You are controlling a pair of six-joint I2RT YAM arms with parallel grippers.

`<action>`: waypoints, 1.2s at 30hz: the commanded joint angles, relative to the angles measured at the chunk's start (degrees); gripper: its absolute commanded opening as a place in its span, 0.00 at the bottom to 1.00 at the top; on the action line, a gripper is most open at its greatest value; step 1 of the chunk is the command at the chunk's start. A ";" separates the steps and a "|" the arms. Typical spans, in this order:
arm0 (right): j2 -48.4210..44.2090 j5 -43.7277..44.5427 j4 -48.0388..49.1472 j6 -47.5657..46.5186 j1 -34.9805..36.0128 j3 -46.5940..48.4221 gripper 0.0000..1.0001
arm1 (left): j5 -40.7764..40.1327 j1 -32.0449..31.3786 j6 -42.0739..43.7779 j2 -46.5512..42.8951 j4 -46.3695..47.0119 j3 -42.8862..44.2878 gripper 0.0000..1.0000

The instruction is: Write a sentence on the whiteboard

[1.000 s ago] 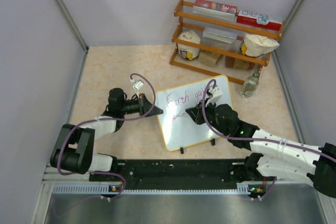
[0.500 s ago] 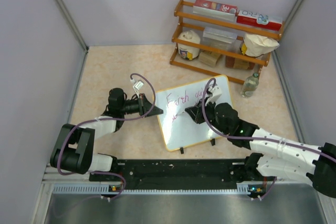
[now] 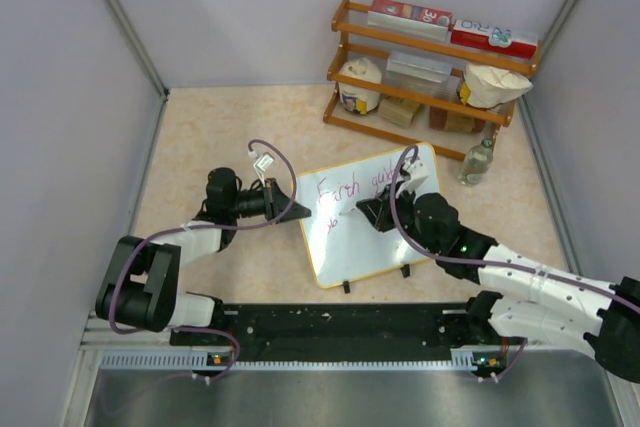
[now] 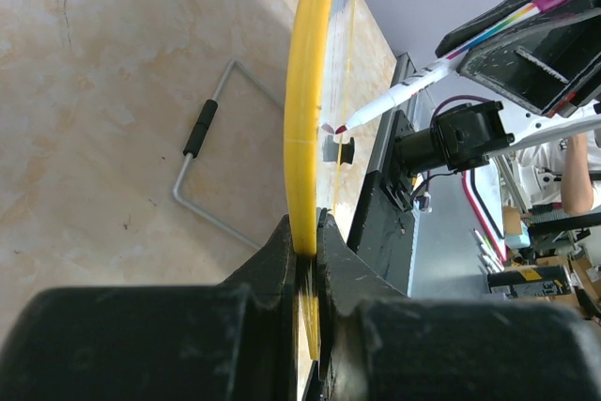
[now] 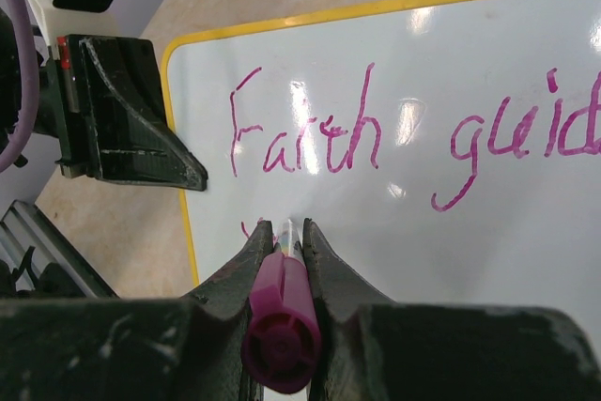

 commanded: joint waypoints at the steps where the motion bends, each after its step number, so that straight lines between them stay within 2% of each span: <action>1: 1.02 -1.22 2.18 0.10 -0.49 0.13 0.00 | -0.96 -1.11 5.12 0.23 -0.09 0.67 0.00; 23: -1.26 -0.52 -1.78 0.63 -0.49 -4.17 0.00 | -0.96 -1.11 5.20 0.40 -0.09 0.59 0.00; 36: -1.62 3.69 -0.90 0.46 -1.01 -1.98 0.00 | -0.96 -1.11 5.12 0.40 0.00 0.67 0.00</action>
